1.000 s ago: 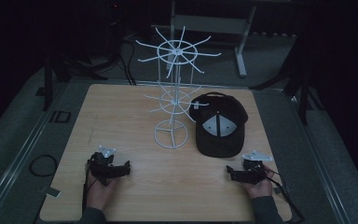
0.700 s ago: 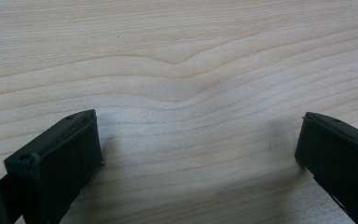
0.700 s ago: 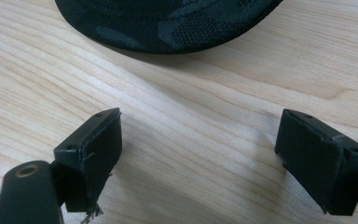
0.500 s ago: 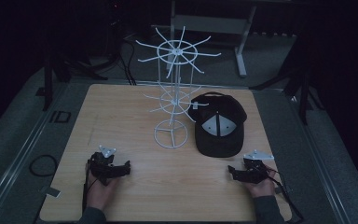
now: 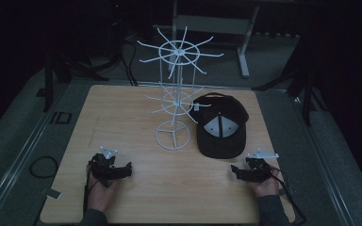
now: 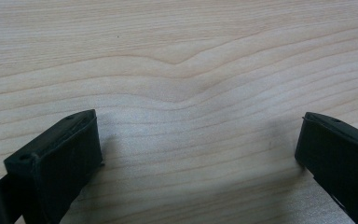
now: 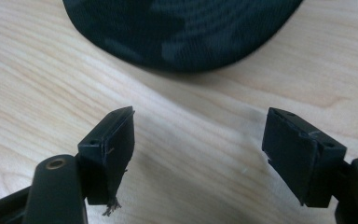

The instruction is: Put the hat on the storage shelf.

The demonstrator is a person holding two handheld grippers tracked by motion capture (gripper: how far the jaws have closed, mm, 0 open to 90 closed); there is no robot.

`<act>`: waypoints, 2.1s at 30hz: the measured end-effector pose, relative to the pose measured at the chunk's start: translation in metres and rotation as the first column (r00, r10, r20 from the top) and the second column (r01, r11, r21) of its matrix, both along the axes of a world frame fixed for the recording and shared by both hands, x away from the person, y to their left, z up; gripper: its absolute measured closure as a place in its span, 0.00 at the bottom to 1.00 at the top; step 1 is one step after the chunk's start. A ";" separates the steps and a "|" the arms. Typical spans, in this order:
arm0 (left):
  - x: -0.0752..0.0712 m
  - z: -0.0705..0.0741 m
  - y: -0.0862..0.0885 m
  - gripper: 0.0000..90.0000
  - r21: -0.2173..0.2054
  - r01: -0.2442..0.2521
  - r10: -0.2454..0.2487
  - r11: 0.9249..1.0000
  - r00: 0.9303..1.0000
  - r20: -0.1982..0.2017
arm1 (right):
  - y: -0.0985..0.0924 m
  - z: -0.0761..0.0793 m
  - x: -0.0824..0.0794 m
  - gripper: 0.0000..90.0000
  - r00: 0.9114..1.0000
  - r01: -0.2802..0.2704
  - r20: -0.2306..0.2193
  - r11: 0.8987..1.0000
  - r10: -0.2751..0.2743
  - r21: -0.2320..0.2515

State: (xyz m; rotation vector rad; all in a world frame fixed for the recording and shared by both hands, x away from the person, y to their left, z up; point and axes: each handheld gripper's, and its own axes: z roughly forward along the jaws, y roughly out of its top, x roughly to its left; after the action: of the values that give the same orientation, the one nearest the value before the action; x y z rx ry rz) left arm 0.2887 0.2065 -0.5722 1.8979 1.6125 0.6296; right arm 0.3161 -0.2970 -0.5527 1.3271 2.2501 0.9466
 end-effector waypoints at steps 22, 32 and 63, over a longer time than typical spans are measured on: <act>0.000 0.000 0.000 0.00 -0.001 -0.001 0.001 1.000 1.000 0.001 | 0.001 0.021 0.040 0.27 0.999 0.016 0.048 0.998 -0.019 0.055; 0.000 0.000 0.000 0.00 -0.003 -0.002 0.002 1.000 1.000 0.002 | 0.003 0.027 0.058 0.38 0.999 -0.042 0.029 0.995 0.039 0.094; 0.000 0.000 0.000 0.00 -0.001 -0.001 0.001 1.000 1.000 0.001 | 0.027 0.010 0.057 0.74 0.981 -0.180 -0.016 0.937 0.194 0.300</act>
State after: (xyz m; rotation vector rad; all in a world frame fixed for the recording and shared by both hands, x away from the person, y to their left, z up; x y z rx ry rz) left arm 0.2889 0.2062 -0.5723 1.8956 1.6132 0.6294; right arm 0.3727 -0.2697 -0.5431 1.2772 2.3713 1.3829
